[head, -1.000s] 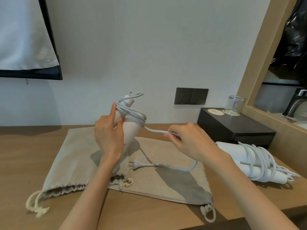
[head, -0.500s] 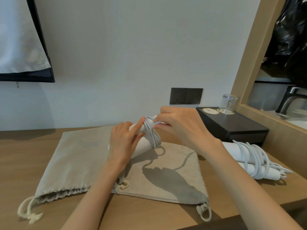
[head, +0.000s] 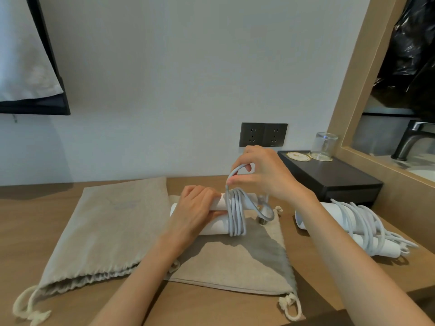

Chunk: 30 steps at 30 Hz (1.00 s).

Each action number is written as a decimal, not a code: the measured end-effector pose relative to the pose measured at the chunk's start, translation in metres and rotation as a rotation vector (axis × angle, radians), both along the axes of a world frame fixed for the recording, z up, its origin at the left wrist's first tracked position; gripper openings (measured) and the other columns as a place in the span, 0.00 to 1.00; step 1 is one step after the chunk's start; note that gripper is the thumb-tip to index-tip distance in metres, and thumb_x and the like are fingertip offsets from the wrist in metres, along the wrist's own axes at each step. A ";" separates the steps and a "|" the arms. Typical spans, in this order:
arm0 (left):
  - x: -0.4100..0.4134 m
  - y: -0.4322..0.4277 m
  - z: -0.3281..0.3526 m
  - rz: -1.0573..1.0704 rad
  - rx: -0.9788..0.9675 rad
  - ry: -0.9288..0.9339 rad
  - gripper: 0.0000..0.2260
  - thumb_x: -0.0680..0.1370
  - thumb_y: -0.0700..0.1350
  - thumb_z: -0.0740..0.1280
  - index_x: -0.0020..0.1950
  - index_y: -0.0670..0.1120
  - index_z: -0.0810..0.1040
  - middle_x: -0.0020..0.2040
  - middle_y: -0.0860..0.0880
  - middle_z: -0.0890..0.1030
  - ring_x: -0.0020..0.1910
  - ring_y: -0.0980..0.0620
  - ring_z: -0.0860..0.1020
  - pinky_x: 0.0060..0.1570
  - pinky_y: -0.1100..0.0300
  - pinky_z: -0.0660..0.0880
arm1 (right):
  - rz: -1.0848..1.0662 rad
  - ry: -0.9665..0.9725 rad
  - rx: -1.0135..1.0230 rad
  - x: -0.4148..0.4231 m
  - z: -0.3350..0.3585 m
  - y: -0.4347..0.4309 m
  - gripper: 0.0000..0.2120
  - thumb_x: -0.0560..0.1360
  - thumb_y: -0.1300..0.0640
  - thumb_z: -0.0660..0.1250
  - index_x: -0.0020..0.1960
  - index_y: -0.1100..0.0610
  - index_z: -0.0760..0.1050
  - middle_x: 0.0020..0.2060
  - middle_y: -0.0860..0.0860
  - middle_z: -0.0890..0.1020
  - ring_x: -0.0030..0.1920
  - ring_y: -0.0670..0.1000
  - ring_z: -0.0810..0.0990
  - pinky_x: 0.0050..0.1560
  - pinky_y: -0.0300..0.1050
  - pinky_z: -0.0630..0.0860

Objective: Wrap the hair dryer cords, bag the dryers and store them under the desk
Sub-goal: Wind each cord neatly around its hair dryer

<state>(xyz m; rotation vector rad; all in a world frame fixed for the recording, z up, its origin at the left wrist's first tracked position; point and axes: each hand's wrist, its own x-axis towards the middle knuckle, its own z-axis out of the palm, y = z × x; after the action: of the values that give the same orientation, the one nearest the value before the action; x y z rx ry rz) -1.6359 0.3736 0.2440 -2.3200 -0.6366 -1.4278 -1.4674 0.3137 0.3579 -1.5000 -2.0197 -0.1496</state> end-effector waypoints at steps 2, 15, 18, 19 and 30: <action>-0.001 -0.004 0.002 -0.010 0.043 -0.012 0.11 0.73 0.52 0.62 0.46 0.46 0.67 0.41 0.47 0.81 0.43 0.53 0.68 0.45 0.62 0.63 | 0.035 0.139 -0.062 0.005 0.003 0.000 0.09 0.63 0.45 0.77 0.39 0.47 0.83 0.33 0.47 0.71 0.38 0.46 0.71 0.38 0.41 0.66; -0.003 -0.022 0.012 -0.070 0.224 -0.031 0.16 0.81 0.48 0.61 0.68 0.48 0.68 0.53 0.49 0.73 0.48 0.50 0.74 0.50 0.56 0.67 | 0.153 0.694 -0.202 0.029 0.000 0.003 0.04 0.72 0.56 0.72 0.47 0.52 0.83 0.40 0.41 0.84 0.44 0.37 0.80 0.43 0.28 0.73; -0.006 -0.023 0.014 -0.085 0.202 -0.067 0.15 0.82 0.48 0.60 0.68 0.45 0.68 0.54 0.49 0.74 0.49 0.50 0.75 0.51 0.57 0.67 | 0.151 0.755 -0.193 0.030 -0.004 0.005 0.04 0.72 0.57 0.71 0.46 0.51 0.82 0.40 0.42 0.84 0.45 0.37 0.81 0.44 0.28 0.74; -0.005 -0.023 0.016 -0.094 0.185 -0.088 0.16 0.82 0.49 0.59 0.67 0.44 0.69 0.55 0.49 0.74 0.49 0.50 0.75 0.50 0.57 0.67 | 0.154 0.768 -0.188 0.029 -0.005 0.006 0.04 0.72 0.57 0.71 0.46 0.51 0.82 0.41 0.43 0.84 0.45 0.38 0.81 0.44 0.29 0.75; -0.007 -0.018 0.022 -0.201 -0.387 -0.508 0.23 0.75 0.49 0.64 0.69 0.49 0.69 0.51 0.60 0.75 0.47 0.59 0.72 0.50 0.69 0.67 | 0.090 0.745 -0.141 0.029 -0.022 0.016 0.12 0.78 0.53 0.64 0.58 0.54 0.79 0.33 0.37 0.79 0.35 0.36 0.74 0.41 0.29 0.71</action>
<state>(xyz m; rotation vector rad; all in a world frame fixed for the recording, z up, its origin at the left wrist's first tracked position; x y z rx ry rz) -1.6430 0.3554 0.2659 -2.3527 -0.9033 -2.1918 -1.4388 0.3297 0.3360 -1.2777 -1.4973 0.5250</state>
